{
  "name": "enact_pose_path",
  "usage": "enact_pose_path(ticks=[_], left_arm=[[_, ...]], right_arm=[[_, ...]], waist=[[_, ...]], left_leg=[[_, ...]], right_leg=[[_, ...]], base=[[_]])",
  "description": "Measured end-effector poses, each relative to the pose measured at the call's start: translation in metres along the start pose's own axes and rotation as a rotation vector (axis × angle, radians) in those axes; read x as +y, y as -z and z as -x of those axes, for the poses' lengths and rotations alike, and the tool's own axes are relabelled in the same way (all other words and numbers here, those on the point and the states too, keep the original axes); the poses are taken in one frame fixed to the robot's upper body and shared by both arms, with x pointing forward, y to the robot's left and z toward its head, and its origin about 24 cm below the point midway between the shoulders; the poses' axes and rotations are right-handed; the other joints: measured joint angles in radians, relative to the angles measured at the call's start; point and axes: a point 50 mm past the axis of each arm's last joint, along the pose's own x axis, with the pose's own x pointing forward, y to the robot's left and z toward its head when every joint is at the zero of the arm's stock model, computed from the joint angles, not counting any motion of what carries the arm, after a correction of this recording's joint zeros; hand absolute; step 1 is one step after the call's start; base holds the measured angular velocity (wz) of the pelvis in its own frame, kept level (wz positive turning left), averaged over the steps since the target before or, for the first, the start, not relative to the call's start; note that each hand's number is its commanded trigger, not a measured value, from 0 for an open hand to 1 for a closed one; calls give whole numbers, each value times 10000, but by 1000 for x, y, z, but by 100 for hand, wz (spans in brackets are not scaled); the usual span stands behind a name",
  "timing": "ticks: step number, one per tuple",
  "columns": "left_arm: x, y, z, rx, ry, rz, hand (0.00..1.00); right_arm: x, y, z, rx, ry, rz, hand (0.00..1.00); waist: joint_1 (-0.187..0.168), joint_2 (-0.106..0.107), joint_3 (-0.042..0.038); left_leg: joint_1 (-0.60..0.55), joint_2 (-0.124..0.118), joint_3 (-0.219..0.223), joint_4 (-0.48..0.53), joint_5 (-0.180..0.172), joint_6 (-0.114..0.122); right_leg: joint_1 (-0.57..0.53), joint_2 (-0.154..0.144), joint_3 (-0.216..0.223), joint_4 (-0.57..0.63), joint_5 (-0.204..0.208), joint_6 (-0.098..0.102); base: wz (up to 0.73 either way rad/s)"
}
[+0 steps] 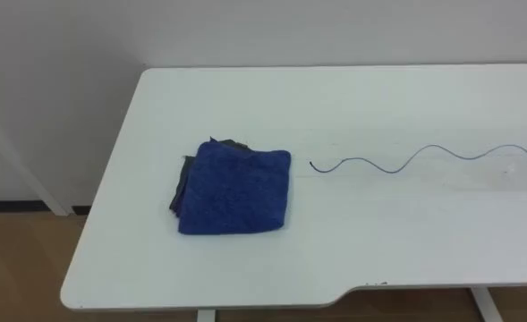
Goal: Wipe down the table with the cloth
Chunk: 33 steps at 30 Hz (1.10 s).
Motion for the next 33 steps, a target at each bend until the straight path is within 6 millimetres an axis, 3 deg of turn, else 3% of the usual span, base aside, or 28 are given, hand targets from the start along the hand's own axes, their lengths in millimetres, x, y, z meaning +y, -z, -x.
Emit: enact_pose_path(ticks=[13,20,25,28,31,33], left_arm=[[-1,-1,0,18,60,35,0],[-2,12,1,651,293,5,0],[8,28,1,1310,106,984,0],[23,36,-1,1644,-219,1618,0],[48,39,-3,1680,-781,1952,0],[66,34,-5,1420,-1343,2392,0]], right_arm=[[0,0,0,-12,-37,-140,0],[-1,10,0,336,27,-3015,0],[-9,34,1,935,418,-6203,0],[-29,52,4,1216,1050,-8690,0],[-64,65,10,1055,2230,-10650,0],[-104,68,20,629,3511,-11611,0]], waist=[[28,83,8],[-65,122,20],[-183,-46,-9],[-401,-203,18],[-605,-438,39],[-693,-606,33]], left_leg=[[-17,2,8,12,0,0],[-17,-1,11,-7,-1,-1],[44,-5,12,-46,-1,-1],[-6,-18,-18,-22,1,1],[-88,-21,-20,-26,-1,0],[-90,-31,47,-8,-1,2]], right_leg=[[2,5,61,-2,0,0],[-5,-1,60,-3,-2,3],[18,-6,55,-2,-9,15],[10,-13,53,-9,-10,16],[-40,-15,57,-29,-23,32],[-57,-26,51,-38,-31,40]], base=[[0],[0],[0],[2],[-1],[-8]])
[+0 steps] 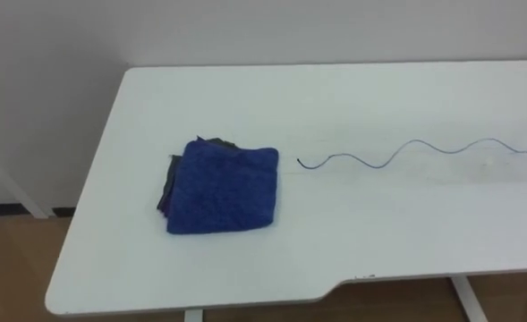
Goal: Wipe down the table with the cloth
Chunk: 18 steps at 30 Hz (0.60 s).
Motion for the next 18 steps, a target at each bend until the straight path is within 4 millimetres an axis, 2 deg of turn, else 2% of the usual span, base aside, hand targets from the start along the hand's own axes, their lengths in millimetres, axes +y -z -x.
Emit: enact_pose_path(ticks=[1,3,4,5,10,12,13,15,16,18], left_arm=[[3,-4,-1,-133,-112,64,0],[12,-16,-2,-547,-393,53,0],[12,-19,-2,-636,-404,-21,0],[11,-28,-2,-862,-387,25,0],[2,-33,-1,-1081,-40,-68,0],[-1,-31,-1,-1084,75,-319,0],[-1,-30,0,-1082,97,-350,0],[-5,-30,2,-1323,184,-372,0],[-5,-32,2,-1476,183,-330,0],[-6,-34,4,-1839,198,-275,0]], right_arm=[[-4,-10,1,-215,193,-255,0],[-12,-49,6,-1535,920,-644,0],[-13,-58,8,-1869,1110,-664,0],[-13,-74,12,-2460,1408,-728,0],[3,-137,41,-5147,1885,-722,0],[10,-172,71,-7270,2205,-291,0],[12,-181,80,-7866,2244,-282,0],[19,-211,127,-10486,2301,-222,0],[20,-216,139,-11186,2372,-129,0],[33,-226,184,-13661,2610,454,0]], waist=[[-23,-27,0],[-31,-129,-19],[-31,-147,-26],[-24,-178,-75],[-30,-138,-131],[3,-21,-156],[10,-17,-152],[69,130,-138],[85,154,-122],[267,196,-90]], left_leg=[[-15,-3,14,6,1,1],[-143,2,78,87,3,4],[-163,4,84,148,3,5],[-252,21,99,181,3,6],[-309,44,160,203,3,7],[-293,43,288,192,6,11],[-285,43,302,191,8,12],[-272,40,339,206,12,16],[-273,40,338,207,12,16],[-287,68,406,202,20,10]], right_leg=[[-20,-1,24,-2,0,0],[-145,-8,48,7,2,-3],[-177,-10,48,21,3,-6],[-284,-7,65,78,5,-9],[-465,-1,87,232,18,-26],[-487,-5,133,224,18,-26],[-478,-2,179,214,18,-26],[-511,-4,257,204,18,-25],[-514,-5,252,205,18,-25],[-577,4,270,227,16,-24]], base=[[-11],[-7],[-3],[0],[-3],[-9],[-8],[-7],[0],[-8]])
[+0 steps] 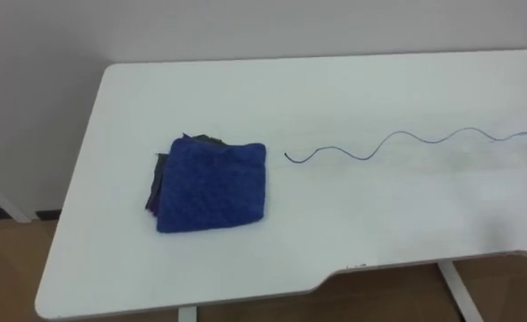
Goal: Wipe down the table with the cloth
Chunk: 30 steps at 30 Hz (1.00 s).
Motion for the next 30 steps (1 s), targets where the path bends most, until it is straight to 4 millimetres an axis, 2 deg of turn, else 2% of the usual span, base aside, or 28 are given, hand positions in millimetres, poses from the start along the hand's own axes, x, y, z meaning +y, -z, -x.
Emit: enact_pose_path(ticks=[3,6,9,10,11,13,15,18,22,23,26,30], left_arm=[[-11,-4,2,-127,325,22,0],[-20,-4,3,-178,660,-183,0],[-23,-5,4,-220,813,-313,0],[-23,-6,4,-264,846,-335,0],[-25,-9,3,-352,904,-344,0],[-28,-14,3,-476,1005,-473,0],[-33,-23,3,-730,1204,-718,0],[-40,-36,3,-1147,1513,-1061,0],[-48,-45,5,-1508,1920,-1483,0],[-50,-46,6,-1556,2037,-1599,0],[-52,-48,6,-1639,2203,-1707,0],[-55,-61,6,-1938,2585,-1784,0]], right_arm=[[14,-34,12,-1860,-361,264,0],[31,-53,28,-2921,-878,529,0],[38,-65,36,-3524,-1279,514,0],[39,-67,37,-3663,-1345,590,0],[42,-73,40,-3950,-1489,620,0],[51,-87,48,-4703,-1879,786,0],[63,-101,64,-5703,-2536,1233,0],[78,-121,82,-6820,-3489,1385,0],[92,-135,109,-7830,-4896,1482,0],[97,-137,116,-8033,-5331,1452,0],[107,-143,128,-8512,-6272,1790,0],[118,-142,143,-9193,-6955,2843,0]], waist=[[171,-17,30],[378,-156,82],[509,-250,56],[572,-221,69],[681,-252,28],[737,-191,52],[938,-48,41],[1133,84,66],[1315,63,55],[1493,32,61],[1672,-84,85],[1779,-162,152]], left_leg=[[-7,-1,33,-7,0,1],[-26,2,-5,-52,-1,2],[-133,-4,-59,-63,-2,3],[-213,-4,-67,-58,-2,3],[-304,0,-69,-50,-1,3],[-390,0,-74,40,2,6],[-336,-4,-102,35,3,6],[-344,-8,-155,-5,6,4],[-337,-8,-343,-87,15,-10],[-312,-7,-352,-120,19,-14],[-268,-6,-409,-199,20,-15],[-305,-36,-746,-205,20,-15]], right_leg=[[-22,-6,21,-5,1,-1],[-60,-5,20,14,1,-1],[-114,-10,-85,18,3,-1],[-154,-10,-93,15,3,-1],[-211,-11,-118,22,4,-2],[-265,-11,-111,16,9,-7],[-241,-10,-110,-3,9,-7],[-276,-8,-152,-25,8,-6],[-233,10,-202,-21,7,-6],[-240,16,-198,-22,7,-6],[-232,26,-205,-29,8,-7],[-125,38,-203,-55,8,-7]], base=[[-3],[0],[8],[4],[0],[0],[-2],[1],[12],[0],[5],[22]])
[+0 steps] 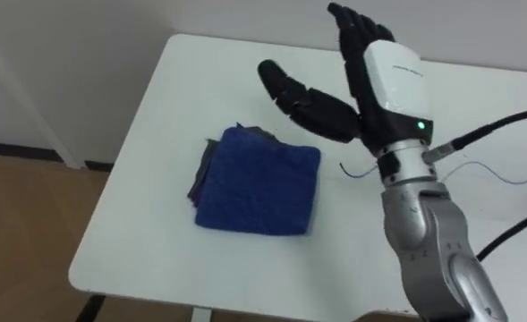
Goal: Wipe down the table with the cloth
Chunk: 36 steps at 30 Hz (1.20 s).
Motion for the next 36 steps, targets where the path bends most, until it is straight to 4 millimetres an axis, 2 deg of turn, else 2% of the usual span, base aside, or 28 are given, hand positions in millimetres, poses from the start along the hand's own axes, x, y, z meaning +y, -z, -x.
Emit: enact_pose_path(ticks=[2,6,10,11,12,13,14,15,16,17,18,19,20,22,24,29,31,33,36], left_arm=[[-3,-8,-1,-205,243,-204,0],[-4,-19,-3,-551,286,-449,0],[-7,-21,-3,-606,388,-790,0],[-9,-22,-3,-646,477,-955,0],[-10,-23,-3,-699,514,-1174,0],[-7,-22,-4,-708,449,-1202,0],[0,-20,-4,-611,287,-1136,0],[-2,-15,-5,-364,350,-1114,0],[-3,-15,-5,-327,421,-1183,0],[-7,-21,-6,-515,554,-1363,0],[-10,-30,-6,-826,665,-1436,0],[-9,-32,-6,-944,660,-1503,0],[-8,-34,-6,-1007,632,-1507,0],[-10,-30,-6,-835,675,-1497,0],[-10,-26,-5,-699,705,-1440,0],[-11,-19,-6,-364,557,-1445,0],[-10,-18,-6,-325,456,-1442,0],[-11,-17,-6,-378,374,-1438,0],[-13,-16,-6,-390,363,-1424,0]], right_arm=[[8,-2,1,-94,-482,263,0],[33,-2,3,20,-1660,526,0],[55,-7,6,-239,-2752,1285,0],[60,-8,8,-309,-2984,1519,0],[66,-8,7,-335,-3216,1543,0],[69,-12,5,-504,-3309,1572,0],[70,-23,0,-996,-3327,1641,0],[75,-26,0,-1141,-3416,1621,0],[80,-25,2,-1023,-3616,1623,0],[87,-18,4,-699,-3946,1734,0],[90,-9,6,-337,-4193,1990,0],[92,-5,7,-183,-4305,2078,0],[95,-4,8,-104,-4518,2117,0],[95,-6,8,-282,-4500,2389,0],[95,-7,8,-364,-4470,2533,0],[95,-6,9,-358,-4485,2526,0],[96,-6,10,-400,-4492,2478,0],[96,-7,11,-558,-4410,2407,0],[94,-7,13,-673,-4091,2297,0]], waist=[[144,49,36],[487,71,50],[530,73,50],[524,126,60],[586,341,135],[590,354,144],[551,194,96],[214,315,145],[73,299,121],[-64,217,147],[-68,158,133],[11,25,89],[140,-81,-12],[261,-92,-14],[267,-92,-13],[239,-92,-12],[246,-92,-12],[251,-81,-5],[263,-35,16]], left_leg=[[-1,-19,-133,-8,0,0],[71,-15,-489,-43,1,-1],[71,36,-836,-81,2,-4],[158,131,-1263,-133,23,-11],[303,557,-2315,-213,42,-28],[267,723,-2709,-206,39,-38],[59,891,-2709,-116,-45,-213],[-44,1051,-2391,17,-289,-703],[-56,1078,-2033,47,-304,-749],[-206,965,-1569,-144,-263,-703],[-658,770,-1344,-469,108,-537],[-790,699,-1184,-324,505,-324],[-686,602,-1137,-266,598,-275],[-551,465,-1215,-276,597,-273],[-451,344,-1255,-283,595,-270],[-389,139,-1231,-316,591,-263],[-386,114,-1212,-315,560,-209],[-389,89,-1208,-306,495,-58],[-403,88,-1208,-302,492,-66]], right_leg=[[41,3,7,-9,0,0],[101,55,1,-100,0,0],[45,122,-32,-50,0,-1],[-179,169,-71,478,-30,-34],[-807,559,200,978,-314,-307],[-1083,828,525,464,-263,-566],[-1634,1129,600,-927,980,-872],[-1701,1185,301,-615,1601,-1034],[-1604,1166,369,-570,1597,-1036],[-1425,1034,777,-583,1595,-1032],[-1338,920,1048,-599,1546,-941],[-1340,823,1106,-552,1431,-761],[-1323,786,1042,-535,1333,-613],[-1219,792,822,-468,1297,-559],[-1039,667,506,-473,1244,-492],[-976,485,496,-465,1103,-401],[-977,471,506,-460,1063,-393],[-975,468,517,-453,982,-421],[-950,467,510,-404,976,-431]], base=[[14],[-5],[-5],[-22],[-37],[-67],[-29],[0],[60],[76],[66],[35],[8],[11],[17],[2],[0],[-2],[0]])
